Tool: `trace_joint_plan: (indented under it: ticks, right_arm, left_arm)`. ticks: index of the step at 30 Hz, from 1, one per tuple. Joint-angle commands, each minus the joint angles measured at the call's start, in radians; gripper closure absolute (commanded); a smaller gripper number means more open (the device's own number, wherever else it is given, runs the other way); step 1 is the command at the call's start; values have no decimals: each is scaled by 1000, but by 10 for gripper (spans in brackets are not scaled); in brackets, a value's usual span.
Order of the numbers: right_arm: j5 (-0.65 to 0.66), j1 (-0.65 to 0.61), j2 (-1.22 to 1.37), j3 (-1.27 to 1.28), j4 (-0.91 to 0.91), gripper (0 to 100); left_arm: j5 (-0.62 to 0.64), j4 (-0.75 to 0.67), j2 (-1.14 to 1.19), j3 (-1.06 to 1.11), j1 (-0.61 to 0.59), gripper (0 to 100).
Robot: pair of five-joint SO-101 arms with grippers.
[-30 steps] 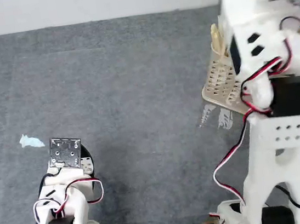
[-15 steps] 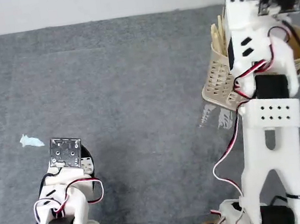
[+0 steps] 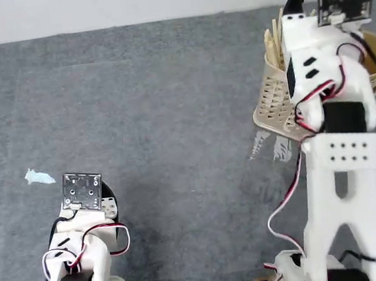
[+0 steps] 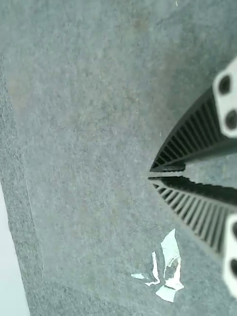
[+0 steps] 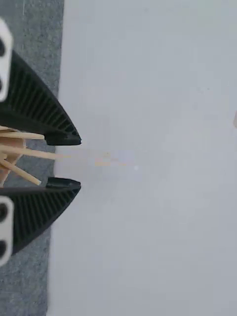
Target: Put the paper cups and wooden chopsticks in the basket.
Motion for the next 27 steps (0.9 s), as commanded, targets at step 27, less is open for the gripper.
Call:
trace_joint_plan:
  ticks: [27]
  right_arm:
    - [-193,-151,-475,117,805,991]
  left_arm:
    - [-3,2,-14,-7,-5,986]
